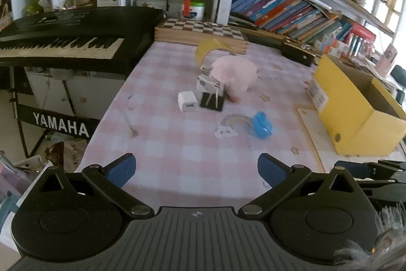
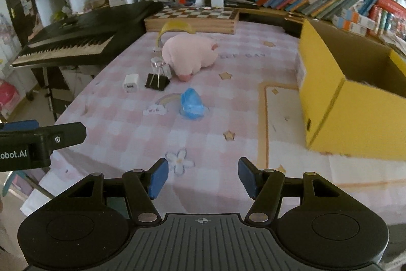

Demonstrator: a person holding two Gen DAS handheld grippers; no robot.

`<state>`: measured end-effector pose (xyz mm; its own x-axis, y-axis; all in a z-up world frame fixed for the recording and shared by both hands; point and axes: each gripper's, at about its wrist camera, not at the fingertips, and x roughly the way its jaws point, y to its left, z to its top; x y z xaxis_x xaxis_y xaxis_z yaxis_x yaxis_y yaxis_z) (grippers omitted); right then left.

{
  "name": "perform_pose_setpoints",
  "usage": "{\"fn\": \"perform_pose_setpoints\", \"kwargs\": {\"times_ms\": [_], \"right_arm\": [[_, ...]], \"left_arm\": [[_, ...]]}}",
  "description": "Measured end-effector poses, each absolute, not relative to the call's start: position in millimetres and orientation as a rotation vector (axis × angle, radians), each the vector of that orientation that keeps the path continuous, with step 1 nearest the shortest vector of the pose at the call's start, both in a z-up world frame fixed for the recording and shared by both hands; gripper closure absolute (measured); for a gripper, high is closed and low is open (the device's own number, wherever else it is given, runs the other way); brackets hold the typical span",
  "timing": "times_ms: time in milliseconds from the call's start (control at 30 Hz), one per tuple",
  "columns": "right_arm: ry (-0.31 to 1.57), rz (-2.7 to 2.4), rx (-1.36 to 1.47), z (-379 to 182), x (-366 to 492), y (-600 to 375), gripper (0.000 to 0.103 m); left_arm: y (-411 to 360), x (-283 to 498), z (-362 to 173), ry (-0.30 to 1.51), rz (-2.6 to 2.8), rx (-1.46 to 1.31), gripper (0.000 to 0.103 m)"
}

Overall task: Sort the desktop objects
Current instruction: 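Grasp the blue cloth with the right tool while the left tool grasps the white charger plug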

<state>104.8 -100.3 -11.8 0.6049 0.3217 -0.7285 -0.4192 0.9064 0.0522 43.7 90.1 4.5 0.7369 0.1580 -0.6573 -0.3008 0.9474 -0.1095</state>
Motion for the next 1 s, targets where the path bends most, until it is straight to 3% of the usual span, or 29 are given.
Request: {"fn": "perform_pose_setpoints", "kwargs": {"times_ms": [533,600,667,1000], "right_arm": [[0.858,0.557,-0.202,-32.3,187.7,-69.2,0.041],[0.862,0.57,-0.214,-35.8,195.0,-65.6,0.041],[0.865,0.583,-0.227,-39.4,202.9,-61.9,0.041],[0.868,0.644,-0.282,-50.5,224.9,-47.4,0.043]], "left_arm": [[111.9,137.6,-15.5,0.761,0.315,-0.134,0.002],[115.7,150.2,-19.6,0.768,0.311,-0.131,0.005],[120.6,163.5,-24.2,0.786,0.312,-0.14,0.017],[128.8,209.3,-47.4,0.866,0.323,-0.121,0.05]]}}
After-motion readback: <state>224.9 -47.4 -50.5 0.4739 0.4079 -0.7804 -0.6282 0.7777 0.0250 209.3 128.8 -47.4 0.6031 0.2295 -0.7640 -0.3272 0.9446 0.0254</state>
